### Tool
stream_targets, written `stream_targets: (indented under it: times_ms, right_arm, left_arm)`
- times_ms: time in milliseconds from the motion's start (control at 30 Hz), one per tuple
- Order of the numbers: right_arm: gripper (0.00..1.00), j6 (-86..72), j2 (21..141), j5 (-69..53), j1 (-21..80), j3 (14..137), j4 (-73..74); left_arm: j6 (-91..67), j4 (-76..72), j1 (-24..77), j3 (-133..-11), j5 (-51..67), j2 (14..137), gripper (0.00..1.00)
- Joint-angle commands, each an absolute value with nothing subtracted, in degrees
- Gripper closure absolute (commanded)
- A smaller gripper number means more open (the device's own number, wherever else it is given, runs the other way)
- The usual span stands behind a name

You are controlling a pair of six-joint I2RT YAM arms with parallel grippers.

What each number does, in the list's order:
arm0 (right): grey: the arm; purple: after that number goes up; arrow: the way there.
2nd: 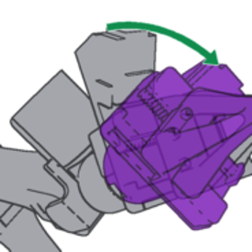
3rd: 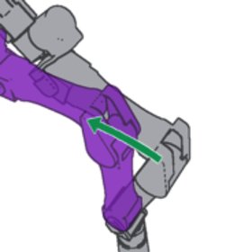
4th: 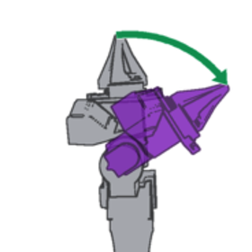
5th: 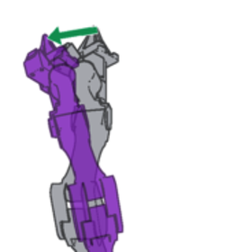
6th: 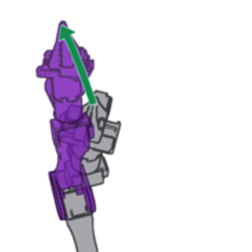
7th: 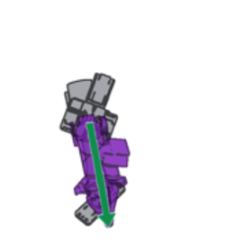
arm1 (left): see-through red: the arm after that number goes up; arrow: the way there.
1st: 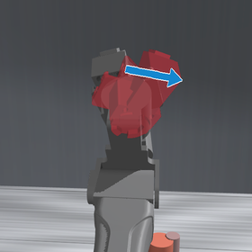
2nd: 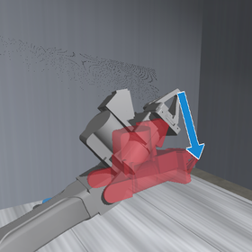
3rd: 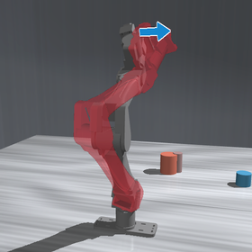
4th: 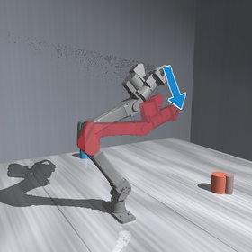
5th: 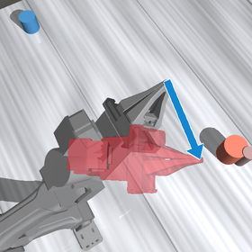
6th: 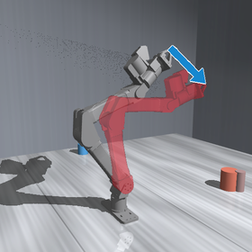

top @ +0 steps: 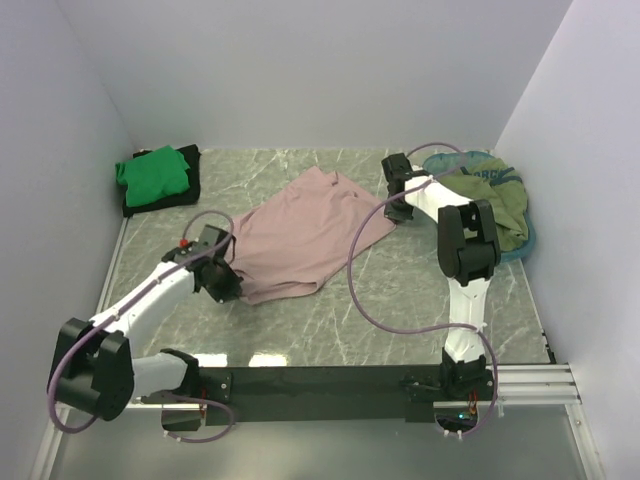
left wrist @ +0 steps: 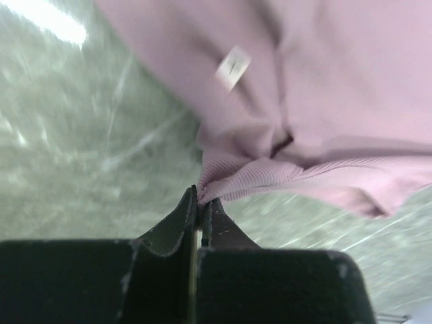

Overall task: Fold and stack the tank tops
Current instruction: Flatten the tank top out

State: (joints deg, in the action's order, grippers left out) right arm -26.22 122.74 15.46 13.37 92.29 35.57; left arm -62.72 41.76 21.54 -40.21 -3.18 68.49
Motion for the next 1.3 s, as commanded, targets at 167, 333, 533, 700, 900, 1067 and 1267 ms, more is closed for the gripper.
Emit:
stream_targets:
  times_ms: [167,333,533,700,900,1067,1267]
  right_arm:
    - [1.00,-28.12,109.80,13.45,14.15,77.36,30.07]
    - [1.00,-31.02,102.84,9.06,14.24,67.77,25.93]
    - [1.00,-31.38,108.02,6.15,13.98,83.90,30.14]
    - [1.00,-31.29,119.51,5.89,13.54,110.66,33.13]
    - [1.00,-30.41,129.20,9.48,12.84,136.30,32.35]
    - [1.00,-30.94,123.94,12.13,10.64,130.81,20.67]
    - [1.00,-30.24,121.99,13.88,9.76,131.13,17.75]
  left_arm:
    - [-55.64,35.17,11.08,-56.05,-2.81,80.82,0.99]
    - [-53.09,36.46,9.41,-81.12,-1.40,96.21,0.99]
    - [-49.22,43.67,8.09,-121.68,3.42,119.24,0.99]
    - [-50.17,35.54,2.65,-136.23,13.43,129.72,1.00]
    - [-53.35,15.93,-3.16,-142.27,25.21,132.62,0.99]
    - [-57.21,5.64,-9.31,-142.83,30.14,131.84,0.99]
    - [-60.29,-1.13,-12.92,-139.04,35.06,131.22,0.99]
